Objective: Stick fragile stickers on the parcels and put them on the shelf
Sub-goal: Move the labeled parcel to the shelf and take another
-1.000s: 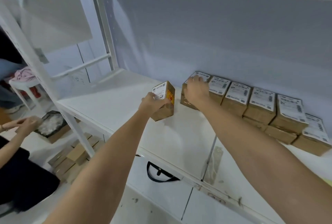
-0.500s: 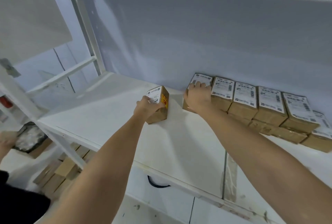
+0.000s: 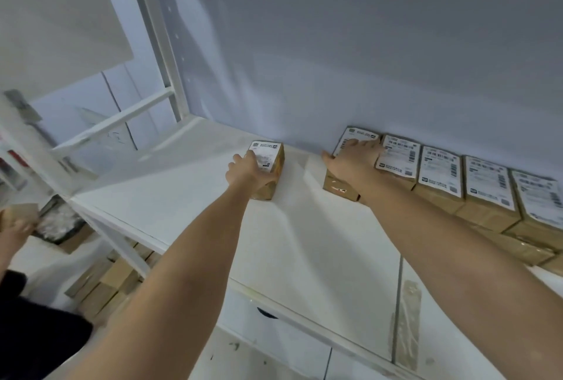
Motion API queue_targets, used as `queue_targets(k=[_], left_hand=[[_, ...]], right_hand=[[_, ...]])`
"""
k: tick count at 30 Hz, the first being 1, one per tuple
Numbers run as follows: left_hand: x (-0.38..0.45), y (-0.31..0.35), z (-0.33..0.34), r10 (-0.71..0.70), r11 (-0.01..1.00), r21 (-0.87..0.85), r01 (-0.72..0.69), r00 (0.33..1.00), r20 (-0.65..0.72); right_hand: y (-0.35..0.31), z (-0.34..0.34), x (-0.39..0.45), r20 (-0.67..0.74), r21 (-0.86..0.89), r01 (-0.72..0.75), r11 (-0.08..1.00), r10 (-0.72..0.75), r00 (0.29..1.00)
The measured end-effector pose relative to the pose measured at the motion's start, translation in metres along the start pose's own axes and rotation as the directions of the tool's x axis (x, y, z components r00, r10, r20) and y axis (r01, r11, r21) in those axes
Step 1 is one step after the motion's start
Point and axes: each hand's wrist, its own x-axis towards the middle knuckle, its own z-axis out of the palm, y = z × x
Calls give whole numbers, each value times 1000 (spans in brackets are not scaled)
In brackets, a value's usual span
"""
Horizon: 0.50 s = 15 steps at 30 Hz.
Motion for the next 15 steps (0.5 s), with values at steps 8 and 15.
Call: queue_targets(k=[8,15], left_hand=[[44,-19,-8,100,984,149,-100,995,7],[88,-34,-21,173,963,198,-185,982,79]], right_hand=[[-29,-16,11,64,-135,-79,988,88,994],[-40,-20,13,37,-8,-226,974,226,973]])
